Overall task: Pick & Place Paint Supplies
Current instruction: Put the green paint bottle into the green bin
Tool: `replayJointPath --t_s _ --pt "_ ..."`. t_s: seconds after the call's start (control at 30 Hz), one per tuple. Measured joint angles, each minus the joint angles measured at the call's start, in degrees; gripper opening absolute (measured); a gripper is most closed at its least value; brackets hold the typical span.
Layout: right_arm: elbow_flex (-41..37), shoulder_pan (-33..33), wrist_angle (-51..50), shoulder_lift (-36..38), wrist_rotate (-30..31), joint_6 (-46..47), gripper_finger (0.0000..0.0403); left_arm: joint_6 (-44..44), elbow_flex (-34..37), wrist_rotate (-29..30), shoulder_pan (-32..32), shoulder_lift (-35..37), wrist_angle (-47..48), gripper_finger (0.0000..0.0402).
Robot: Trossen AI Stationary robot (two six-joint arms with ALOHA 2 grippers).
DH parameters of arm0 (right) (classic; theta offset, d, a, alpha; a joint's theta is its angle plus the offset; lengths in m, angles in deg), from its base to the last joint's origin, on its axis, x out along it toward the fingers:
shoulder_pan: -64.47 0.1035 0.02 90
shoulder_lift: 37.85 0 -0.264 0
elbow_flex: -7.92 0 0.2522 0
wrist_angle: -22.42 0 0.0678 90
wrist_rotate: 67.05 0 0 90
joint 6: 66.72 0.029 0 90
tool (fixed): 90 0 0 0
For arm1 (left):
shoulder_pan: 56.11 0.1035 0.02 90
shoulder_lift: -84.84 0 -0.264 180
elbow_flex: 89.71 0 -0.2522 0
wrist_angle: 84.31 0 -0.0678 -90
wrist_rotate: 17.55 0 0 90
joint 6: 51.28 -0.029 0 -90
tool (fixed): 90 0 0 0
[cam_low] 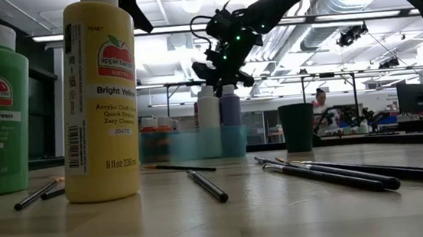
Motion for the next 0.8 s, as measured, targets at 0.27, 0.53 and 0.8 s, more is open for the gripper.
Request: replayJointPath --t_s 0.27,0.53,0.8 --pt "0.0 0.1 -0.1 0.0 -0.4 0.0 0.0144 0.0 0.0 0.0 0.0 0.0 0.0 0.0226" --pt "0.0 0.1 0.1 0.1 -0.4 0.1 0.0188 0.0 0.0 0.0 0.0 0.0 0.0 0.0226" --pt "0.0 -0.1 -0.7 3.6 -0.4 -0.6 0.0208 0.0 0.0 0.0 0.0 0.0 0.1 0.0226"
